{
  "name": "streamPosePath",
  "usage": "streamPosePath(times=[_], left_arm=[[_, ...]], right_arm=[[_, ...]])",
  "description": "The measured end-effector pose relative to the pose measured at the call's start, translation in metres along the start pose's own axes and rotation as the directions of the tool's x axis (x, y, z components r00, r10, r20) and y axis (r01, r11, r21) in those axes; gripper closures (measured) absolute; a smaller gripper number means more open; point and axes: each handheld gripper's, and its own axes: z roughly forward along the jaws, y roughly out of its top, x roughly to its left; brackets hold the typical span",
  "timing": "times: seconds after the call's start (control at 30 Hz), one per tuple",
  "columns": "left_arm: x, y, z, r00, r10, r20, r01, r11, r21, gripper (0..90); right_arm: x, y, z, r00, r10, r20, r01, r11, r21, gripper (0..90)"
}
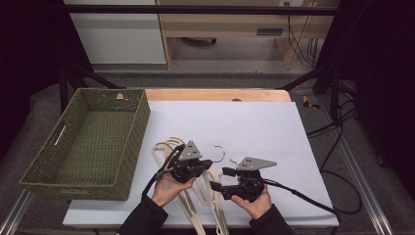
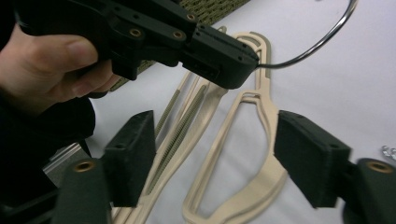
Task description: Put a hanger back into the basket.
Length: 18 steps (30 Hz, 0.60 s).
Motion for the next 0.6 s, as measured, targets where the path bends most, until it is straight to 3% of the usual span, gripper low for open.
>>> streamPosePath(times=[0.1, 0.3, 0.5, 0.6], left_arm=[[0.000, 0.000, 0.000, 1.0000, 0.001, -0.001, -0.001, 1.0000, 0.002, 88.8], [-0.002, 0.001, 0.001, 1.0000, -0.003, -0.005, 0.003, 1.0000, -0.002, 88.8], [-0.004, 0.000, 0.004, 0.9999, -0.004, -0.010, 0.004, 1.0000, 0.004, 88.7], [-0.004, 0.000, 0.004, 0.9999, -0.005, -0.013, 0.005, 1.0000, 0.003, 88.7]], right_arm=[[0.001, -0.001, 0.006, 1.0000, 0.007, -0.006, -0.007, 0.9999, 0.015, 39.3], [0.002, -0.007, 0.028, 0.9982, 0.054, -0.024, -0.052, 0.9948, 0.088, 58.4], [-0.001, -0.005, 0.030, 0.9922, 0.109, -0.061, -0.102, 0.9890, 0.107, 71.5], [-0.003, -0.004, 0.032, 0.9882, 0.139, -0.065, -0.130, 0.9838, 0.124, 73.9]])
